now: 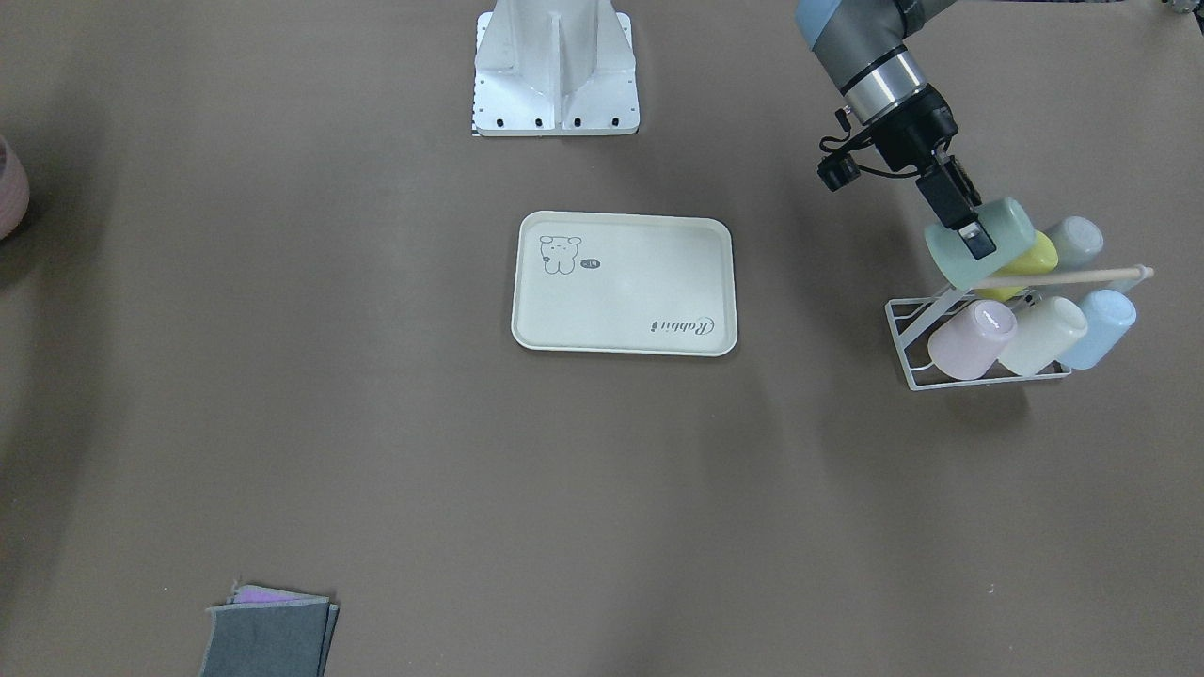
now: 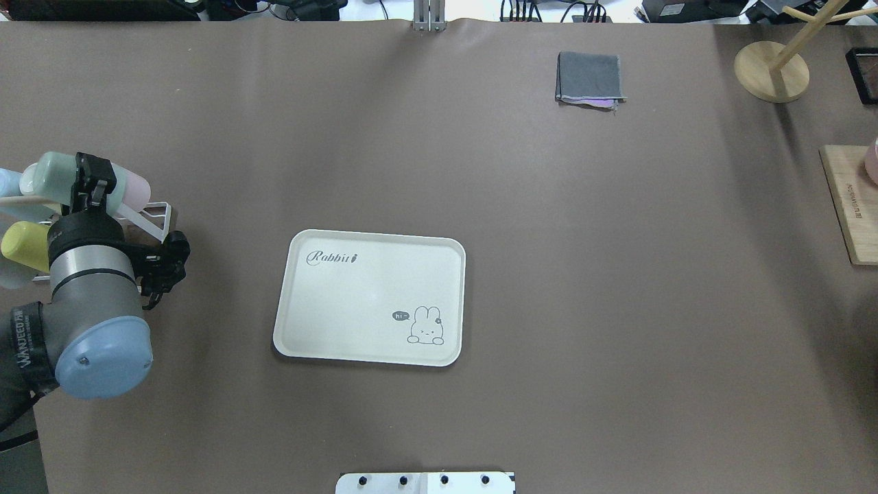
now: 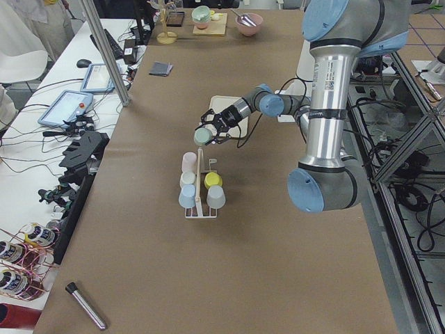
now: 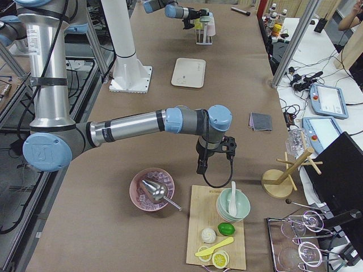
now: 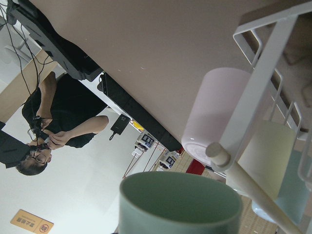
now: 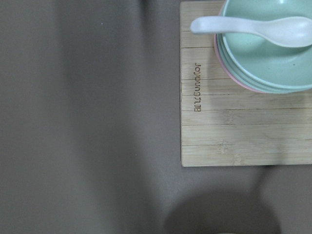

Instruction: Pick up and place green cup on tray

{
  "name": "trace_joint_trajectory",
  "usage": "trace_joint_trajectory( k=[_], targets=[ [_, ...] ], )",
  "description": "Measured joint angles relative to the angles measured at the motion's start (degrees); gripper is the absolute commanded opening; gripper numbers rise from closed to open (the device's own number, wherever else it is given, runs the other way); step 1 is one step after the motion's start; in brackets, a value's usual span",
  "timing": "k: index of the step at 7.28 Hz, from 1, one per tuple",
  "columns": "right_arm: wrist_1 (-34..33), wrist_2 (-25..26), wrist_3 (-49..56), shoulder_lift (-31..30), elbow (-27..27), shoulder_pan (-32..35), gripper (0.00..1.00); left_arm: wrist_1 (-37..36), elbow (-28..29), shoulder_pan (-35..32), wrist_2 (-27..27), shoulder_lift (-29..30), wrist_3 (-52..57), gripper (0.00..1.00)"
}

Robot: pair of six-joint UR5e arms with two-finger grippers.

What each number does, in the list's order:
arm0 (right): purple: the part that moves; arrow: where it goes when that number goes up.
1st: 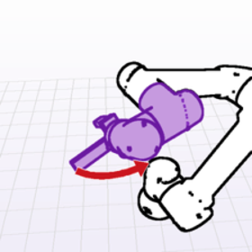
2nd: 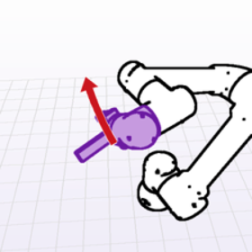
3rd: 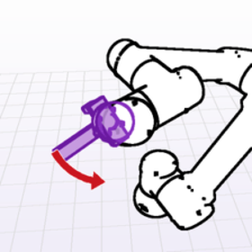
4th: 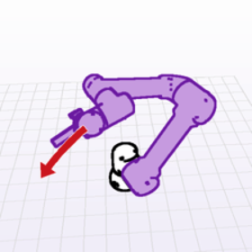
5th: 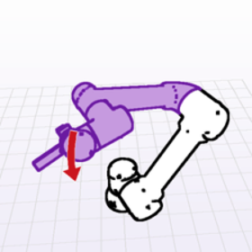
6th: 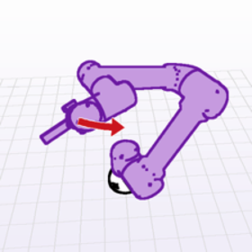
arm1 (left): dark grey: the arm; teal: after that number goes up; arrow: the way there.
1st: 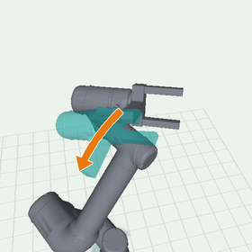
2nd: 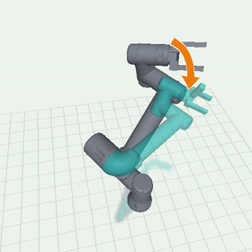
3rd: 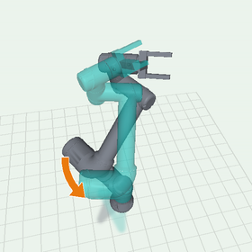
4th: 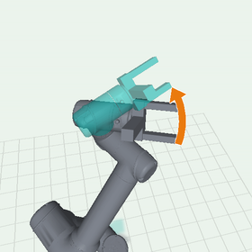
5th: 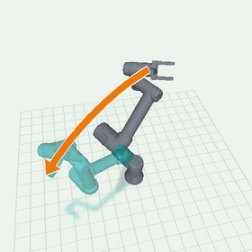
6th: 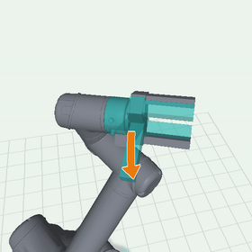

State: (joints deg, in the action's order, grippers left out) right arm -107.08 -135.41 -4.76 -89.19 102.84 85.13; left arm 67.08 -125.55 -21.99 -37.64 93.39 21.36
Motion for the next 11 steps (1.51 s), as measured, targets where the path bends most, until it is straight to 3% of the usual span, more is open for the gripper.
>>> trace_joint_trajectory(
  k=[5, 8, 11],
  targets=[
    [0.1, 0.1, -0.1, -0.1, -0.8, 2.0, 1.0, 12.1, 2.0, 2.7, -2.9, 1.0, -18.4, 0.21],
    [0.5, 0.1, -0.1, 0.0, -1.4, 2.0, 1.0, 18.4, 4.1, 6.4, -8.0, 1.6, -48.4, 0.21],
    [0.7, 0.2, -0.1, 0.1, -1.5, 2.0, 1.0, 32.1, 6.9, 8.1, -11.1, 2.6, -63.1, 0.21]
  ],
)
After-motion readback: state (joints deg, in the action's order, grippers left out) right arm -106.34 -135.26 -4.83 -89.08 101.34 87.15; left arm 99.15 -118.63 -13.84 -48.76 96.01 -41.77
